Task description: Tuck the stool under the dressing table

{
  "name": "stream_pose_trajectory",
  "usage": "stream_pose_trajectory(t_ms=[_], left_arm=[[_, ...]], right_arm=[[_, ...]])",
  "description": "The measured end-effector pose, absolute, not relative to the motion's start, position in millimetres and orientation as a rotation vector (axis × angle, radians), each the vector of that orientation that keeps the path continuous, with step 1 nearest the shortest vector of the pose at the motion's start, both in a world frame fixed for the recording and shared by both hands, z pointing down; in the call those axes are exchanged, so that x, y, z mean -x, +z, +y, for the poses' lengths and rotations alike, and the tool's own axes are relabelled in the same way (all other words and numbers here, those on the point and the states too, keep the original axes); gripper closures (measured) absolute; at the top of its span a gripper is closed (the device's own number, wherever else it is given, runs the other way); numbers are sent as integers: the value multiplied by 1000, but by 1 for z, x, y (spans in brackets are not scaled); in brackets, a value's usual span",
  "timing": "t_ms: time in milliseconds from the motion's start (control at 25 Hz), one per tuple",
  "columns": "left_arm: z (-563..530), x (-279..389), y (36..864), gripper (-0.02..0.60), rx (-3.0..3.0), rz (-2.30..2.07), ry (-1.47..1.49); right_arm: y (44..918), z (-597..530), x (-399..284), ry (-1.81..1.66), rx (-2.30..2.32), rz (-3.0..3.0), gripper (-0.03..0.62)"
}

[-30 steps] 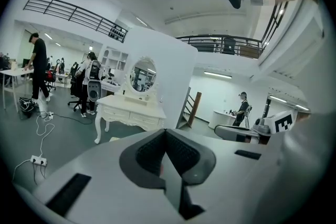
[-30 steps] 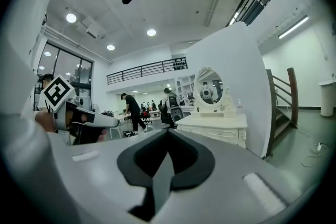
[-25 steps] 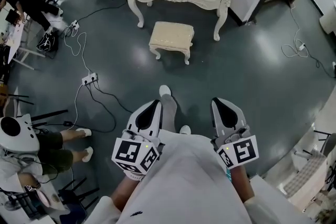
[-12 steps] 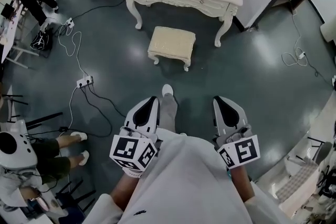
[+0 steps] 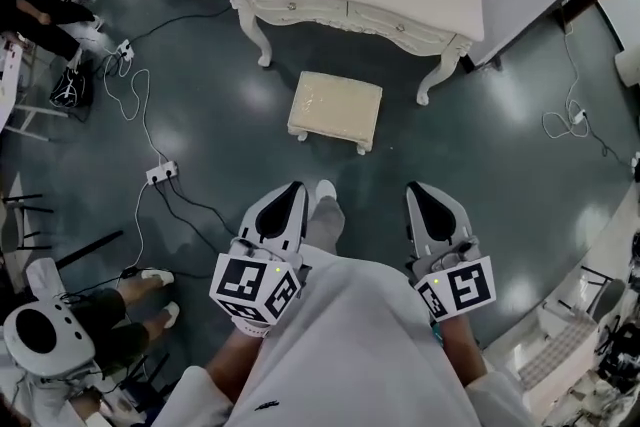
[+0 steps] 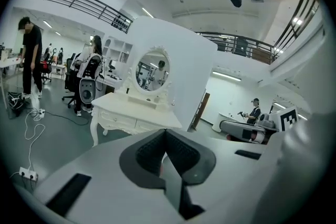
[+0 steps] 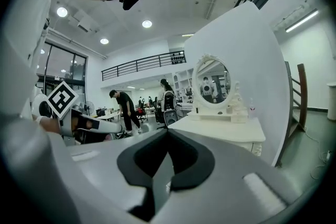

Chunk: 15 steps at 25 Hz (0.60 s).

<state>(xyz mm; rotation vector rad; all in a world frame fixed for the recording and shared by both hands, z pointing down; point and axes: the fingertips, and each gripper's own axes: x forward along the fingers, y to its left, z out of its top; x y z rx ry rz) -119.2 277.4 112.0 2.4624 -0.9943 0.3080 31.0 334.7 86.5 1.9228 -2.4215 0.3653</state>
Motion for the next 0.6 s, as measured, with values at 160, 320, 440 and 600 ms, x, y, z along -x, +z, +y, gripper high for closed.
stream_pose_trajectory(t_ms=[160,320,440,600], left_arm=[[214,115,110,572,-2459,-980,308],[161,111,111,572,-2459,-978,299],[136,110,114,572,-2461,-985,300],[118,108,118,572,-2445,-998,311]], right_arm=[[82,274,-34,369,-1913,-2404,583],[80,225,-40,381,-1927,-2383,583],[81,198,-42,382,-1929,-2383,583],[83,174,-43,372,-1878,-2399,583]])
